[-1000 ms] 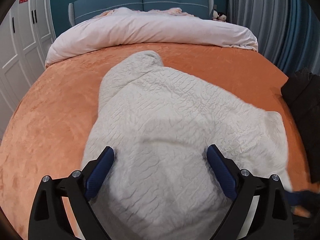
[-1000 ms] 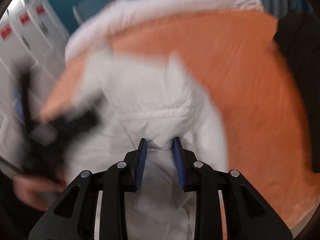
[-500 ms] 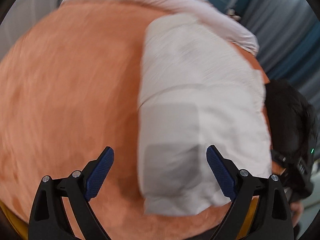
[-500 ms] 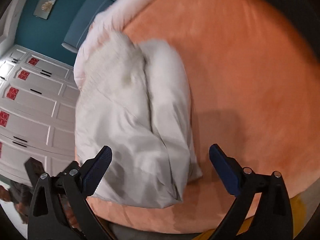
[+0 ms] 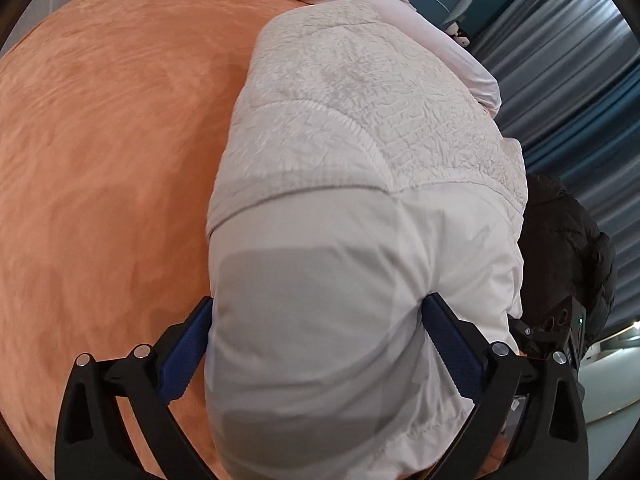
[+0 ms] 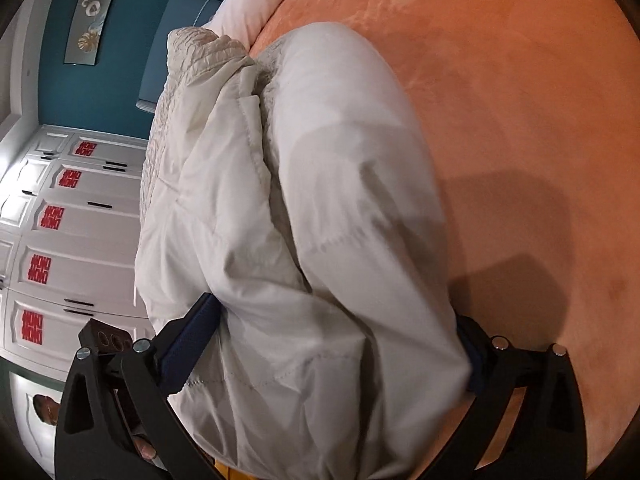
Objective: Fold large clothes
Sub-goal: 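Carry the gripped hem over the jacket body toward the collar with both tools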
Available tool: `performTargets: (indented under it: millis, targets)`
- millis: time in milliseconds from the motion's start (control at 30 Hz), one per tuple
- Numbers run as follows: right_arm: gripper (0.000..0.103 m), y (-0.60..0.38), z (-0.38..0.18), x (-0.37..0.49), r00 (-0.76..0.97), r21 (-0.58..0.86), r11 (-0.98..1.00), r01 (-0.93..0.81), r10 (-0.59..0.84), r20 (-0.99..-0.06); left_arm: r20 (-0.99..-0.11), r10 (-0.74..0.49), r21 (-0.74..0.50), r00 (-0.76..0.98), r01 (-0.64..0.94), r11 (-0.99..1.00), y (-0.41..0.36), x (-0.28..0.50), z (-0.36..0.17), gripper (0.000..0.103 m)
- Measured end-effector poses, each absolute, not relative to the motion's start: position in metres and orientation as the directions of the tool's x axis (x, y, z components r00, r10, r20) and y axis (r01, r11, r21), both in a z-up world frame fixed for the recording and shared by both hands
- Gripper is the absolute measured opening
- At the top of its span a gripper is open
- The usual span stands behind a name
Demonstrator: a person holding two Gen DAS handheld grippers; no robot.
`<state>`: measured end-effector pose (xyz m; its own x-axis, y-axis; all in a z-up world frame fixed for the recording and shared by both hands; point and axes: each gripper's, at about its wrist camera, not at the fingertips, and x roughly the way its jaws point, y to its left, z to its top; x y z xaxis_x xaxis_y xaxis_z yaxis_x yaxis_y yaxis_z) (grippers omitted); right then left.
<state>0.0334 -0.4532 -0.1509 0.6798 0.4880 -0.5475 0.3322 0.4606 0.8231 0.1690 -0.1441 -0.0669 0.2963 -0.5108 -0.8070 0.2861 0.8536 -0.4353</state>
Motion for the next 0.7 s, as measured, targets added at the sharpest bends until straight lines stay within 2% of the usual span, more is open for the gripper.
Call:
performTargets:
  millis: [333, 367, 433, 467, 500, 533, 600, 700]
  targets:
    - [0.098, -0.461, -0.158, 0.056, 0.683, 0.827, 0.458, 0.325, 0.491, -0.541, -0.814, -0.495, -0.408, 0.304, 0.307, 0.86, -0.173, 0.189, -0.064, 0.098]
    - [0.094, -0.461, -0.156, 0.058, 0.682, 0.831, 0.456, 0.319, 0.498, -0.535, -0.812, -0.501, -0.416, 0.298, 0.306, 0.856, -0.172, 0.19, -0.064, 0.098]
    - [0.063, -0.461, -0.157, 0.049, 0.69, 0.858, 0.423, 0.292, 0.528, -0.495, -0.805, -0.523, -0.437, 0.279, 0.318, 0.841, -0.168, 0.19, -0.063, 0.094]
    - [0.056, -0.461, -0.153, 0.042, 0.693, 0.862, 0.419, 0.285, 0.531, -0.488, -0.803, -0.532, -0.442, 0.27, 0.33, 0.834, -0.164, 0.188, -0.061, 0.086]
    - [0.044, -0.459, -0.149, 0.034, 0.694, 0.864, 0.421, 0.277, 0.534, -0.483, -0.8, -0.54, -0.446, 0.262, 0.344, 0.826, -0.161, 0.186, -0.058, 0.078]
    - [0.037, -0.458, -0.145, 0.027, 0.694, 0.865, 0.424, 0.27, 0.537, -0.48, -0.793, -0.554, -0.453, 0.253, 0.362, 0.815, -0.156, 0.182, -0.055, 0.074]
    - [0.035, -0.45, -0.14, 0.007, 0.682, 0.862, 0.432, 0.264, 0.548, -0.483, -0.785, -0.579, -0.472, 0.22, 0.393, 0.789, -0.141, 0.172, -0.05, 0.066]
    - [0.034, -0.427, -0.146, -0.034, 0.65, 0.862, 0.427, 0.274, 0.579, -0.493, -0.8, -0.575, -0.46, 0.175, 0.436, 0.773, -0.116, 0.145, -0.049, 0.064]
